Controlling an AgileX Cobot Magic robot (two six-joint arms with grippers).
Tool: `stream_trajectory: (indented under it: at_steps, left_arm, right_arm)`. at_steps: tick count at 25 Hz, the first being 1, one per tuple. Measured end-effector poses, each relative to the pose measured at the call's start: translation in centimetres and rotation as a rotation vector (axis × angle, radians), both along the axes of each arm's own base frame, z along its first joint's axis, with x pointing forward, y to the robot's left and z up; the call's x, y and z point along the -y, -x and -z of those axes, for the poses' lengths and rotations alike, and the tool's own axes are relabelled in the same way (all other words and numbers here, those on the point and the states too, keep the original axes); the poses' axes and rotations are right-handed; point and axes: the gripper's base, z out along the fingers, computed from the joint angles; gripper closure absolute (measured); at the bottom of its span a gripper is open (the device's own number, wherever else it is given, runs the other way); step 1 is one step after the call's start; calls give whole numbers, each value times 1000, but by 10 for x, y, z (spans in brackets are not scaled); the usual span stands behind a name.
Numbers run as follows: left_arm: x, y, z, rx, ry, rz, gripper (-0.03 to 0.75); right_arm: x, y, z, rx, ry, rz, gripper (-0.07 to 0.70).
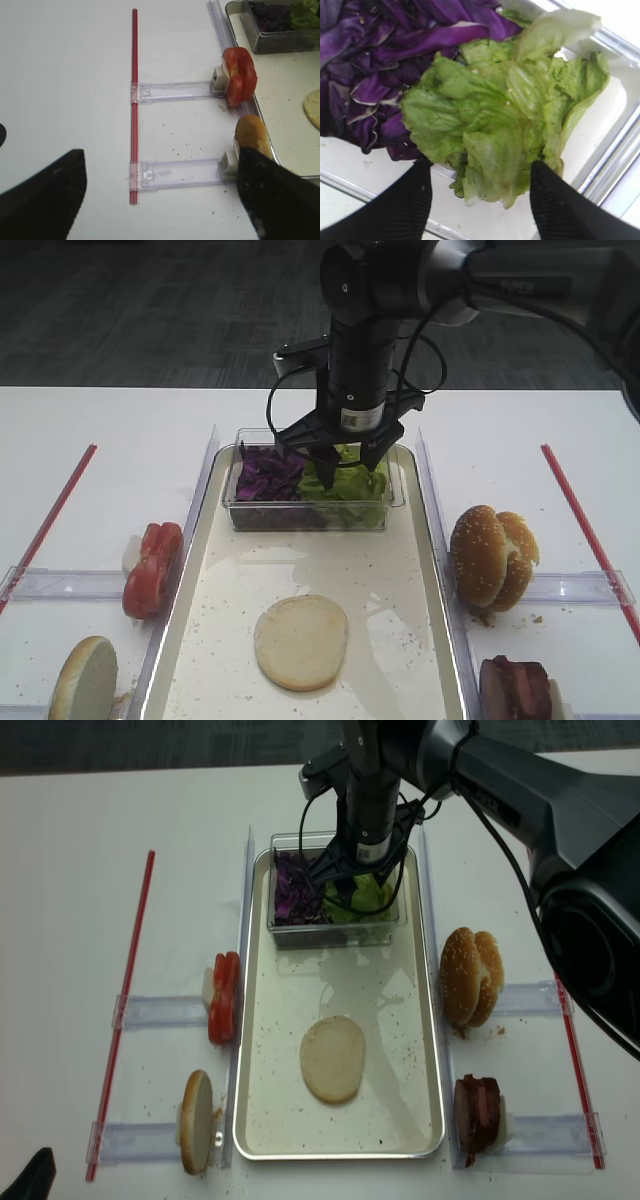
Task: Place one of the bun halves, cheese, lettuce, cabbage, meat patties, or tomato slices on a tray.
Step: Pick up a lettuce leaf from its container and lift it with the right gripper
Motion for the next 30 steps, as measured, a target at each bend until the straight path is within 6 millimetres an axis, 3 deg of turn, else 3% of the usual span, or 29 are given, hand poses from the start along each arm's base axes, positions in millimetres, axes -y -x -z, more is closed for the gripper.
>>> stream_trajectory:
  at_steps: [12, 24, 27, 30]
  left_arm:
    - [0, 0, 0, 0, 0, 0, 151]
    - [0, 0, 0, 0, 0, 0, 151]
    - [0, 0, 0, 0, 0, 0, 151]
    - [0, 0, 0, 0, 0, 0, 151]
  right_arm:
    - [1, -1, 1, 8, 8, 5, 221]
    - [-2, -5, 33, -49, 39, 6, 255]
    - [-2, -5, 35, -52, 43, 5, 323]
    - [-1, -6, 35, -47, 51, 2, 454]
